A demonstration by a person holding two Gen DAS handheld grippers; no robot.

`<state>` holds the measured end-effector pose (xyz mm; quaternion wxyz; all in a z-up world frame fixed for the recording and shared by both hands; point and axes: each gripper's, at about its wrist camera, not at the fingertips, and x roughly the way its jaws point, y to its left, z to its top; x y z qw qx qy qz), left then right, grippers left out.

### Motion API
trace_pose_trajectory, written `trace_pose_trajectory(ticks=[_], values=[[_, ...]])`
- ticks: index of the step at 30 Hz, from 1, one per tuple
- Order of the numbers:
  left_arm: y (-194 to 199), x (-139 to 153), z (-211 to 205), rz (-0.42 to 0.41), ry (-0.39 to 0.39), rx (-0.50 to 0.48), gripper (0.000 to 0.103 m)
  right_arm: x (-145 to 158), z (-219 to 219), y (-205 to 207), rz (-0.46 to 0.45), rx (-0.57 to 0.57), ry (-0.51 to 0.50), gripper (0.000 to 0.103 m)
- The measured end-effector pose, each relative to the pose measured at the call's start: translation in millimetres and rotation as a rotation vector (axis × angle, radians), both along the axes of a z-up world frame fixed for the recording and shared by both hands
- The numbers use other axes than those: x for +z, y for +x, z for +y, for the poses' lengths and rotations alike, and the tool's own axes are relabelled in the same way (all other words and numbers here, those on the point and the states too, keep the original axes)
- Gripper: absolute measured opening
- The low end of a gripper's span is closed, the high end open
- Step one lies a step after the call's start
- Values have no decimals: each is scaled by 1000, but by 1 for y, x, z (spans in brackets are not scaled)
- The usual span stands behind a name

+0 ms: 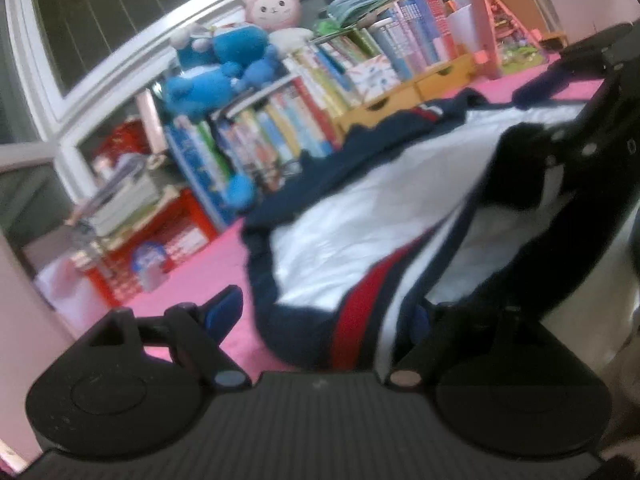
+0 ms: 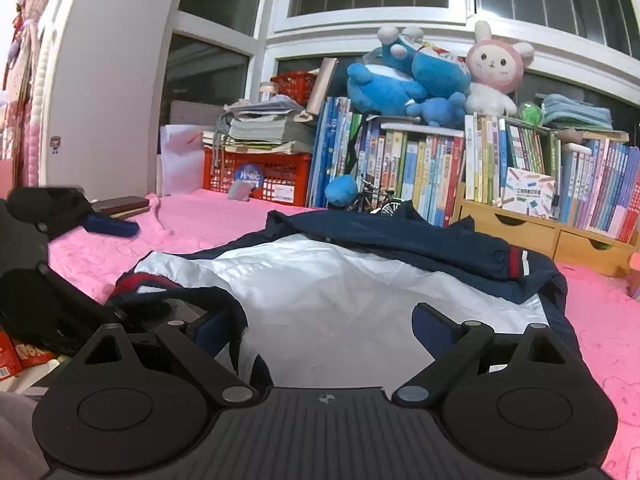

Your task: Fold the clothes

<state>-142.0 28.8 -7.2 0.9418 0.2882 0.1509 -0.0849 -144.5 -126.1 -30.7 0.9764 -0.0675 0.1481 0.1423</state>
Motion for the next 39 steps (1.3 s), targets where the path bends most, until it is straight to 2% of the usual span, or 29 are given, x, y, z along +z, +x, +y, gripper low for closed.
trace_pose_trajectory(ticks=[5,7,10,12,14,17,19,21,22,25,29,34,37,39], values=[[-13,17,20,11,-37,30,84,-6,11,-12,-10,41,-72,95],[-15,18,25,21,-30,35,85,-8,13,-17,-10,51,-95,95],[-17,9,31,63,11,41,87,-11,9,-22,9,51,-126,95],[-17,0,38,102,11,48,88,-16,4,-24,42,61,-152,96],[-16,-7,45,127,-9,78,88,-25,2,-27,71,38,-230,95],[-12,-10,56,162,-94,111,88,-42,-13,-32,100,-46,-370,96],[-11,-10,61,180,-136,124,88,-44,-35,-37,136,-91,-347,96],[-12,-9,60,177,-129,124,88,-42,-57,-45,152,-135,-302,95],[-13,-7,59,173,-119,124,88,-40,-67,-49,149,-175,-288,93],[-14,-6,59,172,-118,115,88,-34,-99,-60,115,-339,-259,97],[-16,-12,54,172,-94,98,88,-42,-133,-66,156,-385,-110,100],[-14,-15,62,189,-122,90,88,-43,-130,-68,139,-365,-169,102],[-17,-13,65,199,-122,72,89,-38,-126,-65,128,-362,-275,102],[-14,-15,66,243,-142,48,90,-39,-127,-67,129,-342,-298,102]])
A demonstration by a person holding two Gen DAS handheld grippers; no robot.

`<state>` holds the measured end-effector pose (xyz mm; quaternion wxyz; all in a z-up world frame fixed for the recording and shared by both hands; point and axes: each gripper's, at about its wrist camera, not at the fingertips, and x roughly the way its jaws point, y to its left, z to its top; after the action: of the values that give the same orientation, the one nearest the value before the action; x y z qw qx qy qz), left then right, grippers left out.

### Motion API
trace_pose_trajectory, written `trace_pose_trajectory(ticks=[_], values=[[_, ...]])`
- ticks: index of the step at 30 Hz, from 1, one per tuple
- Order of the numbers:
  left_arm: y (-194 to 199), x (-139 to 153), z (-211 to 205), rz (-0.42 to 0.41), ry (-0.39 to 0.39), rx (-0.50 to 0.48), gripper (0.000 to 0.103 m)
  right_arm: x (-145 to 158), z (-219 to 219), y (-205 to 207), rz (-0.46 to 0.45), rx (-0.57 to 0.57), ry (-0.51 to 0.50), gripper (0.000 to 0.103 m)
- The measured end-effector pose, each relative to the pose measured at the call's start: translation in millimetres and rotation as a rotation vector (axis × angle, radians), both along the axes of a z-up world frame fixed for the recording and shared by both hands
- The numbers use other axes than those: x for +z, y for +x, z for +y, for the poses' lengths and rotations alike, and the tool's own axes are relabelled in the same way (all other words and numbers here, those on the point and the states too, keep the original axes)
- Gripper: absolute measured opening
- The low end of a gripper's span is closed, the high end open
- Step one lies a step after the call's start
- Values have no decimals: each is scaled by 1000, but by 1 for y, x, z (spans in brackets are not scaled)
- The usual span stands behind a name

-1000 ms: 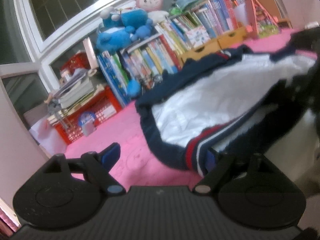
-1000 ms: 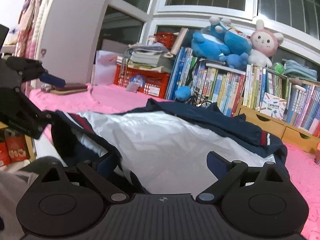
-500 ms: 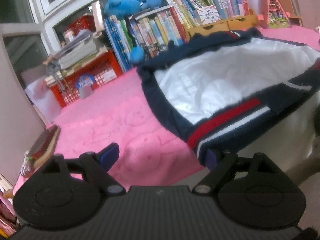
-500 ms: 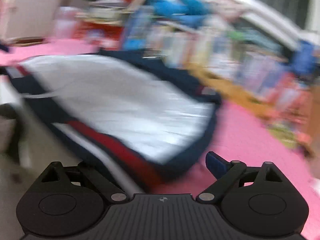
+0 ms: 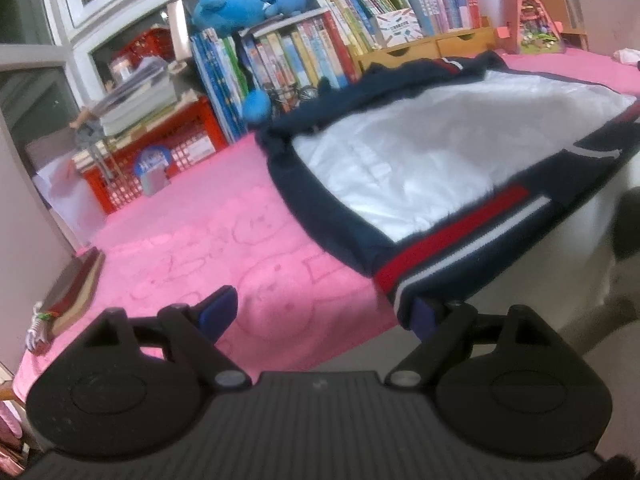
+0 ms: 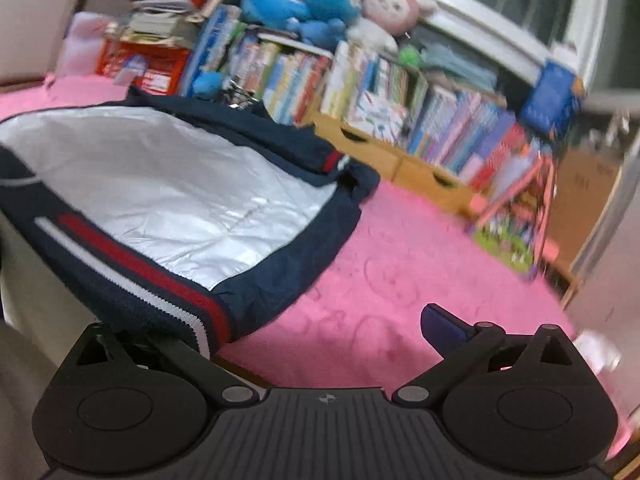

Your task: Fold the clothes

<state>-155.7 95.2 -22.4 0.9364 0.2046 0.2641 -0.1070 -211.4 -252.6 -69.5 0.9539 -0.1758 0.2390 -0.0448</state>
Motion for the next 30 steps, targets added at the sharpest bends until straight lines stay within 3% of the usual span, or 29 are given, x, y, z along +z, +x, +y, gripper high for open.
trace_pose_trajectory(ticks=[5,8,10,12,15,18,20,22,25,30], values=[[-7,5,-2,48,-42,-155,88,10,-1,7,52,42,144,102],[-28,21,13,27,-75,-320,98,30,15,-14,34,213,109,103],[-36,28,27,9,-73,-355,98,43,17,-29,38,297,107,103],[-35,40,43,-28,-128,-311,98,58,11,-41,18,344,139,103],[-22,64,64,-104,-312,-197,98,85,3,-48,-108,360,248,103],[15,83,64,-131,-526,-34,98,97,5,-20,-224,266,403,103],[43,86,47,-133,-595,56,93,93,19,11,-262,211,476,103],[66,81,19,-134,-557,91,79,79,46,43,-267,165,463,103],[91,56,-30,-145,-426,95,63,53,91,86,-259,101,389,103],[98,7,-62,-68,-311,78,55,-5,142,98,-228,44,173,103]])
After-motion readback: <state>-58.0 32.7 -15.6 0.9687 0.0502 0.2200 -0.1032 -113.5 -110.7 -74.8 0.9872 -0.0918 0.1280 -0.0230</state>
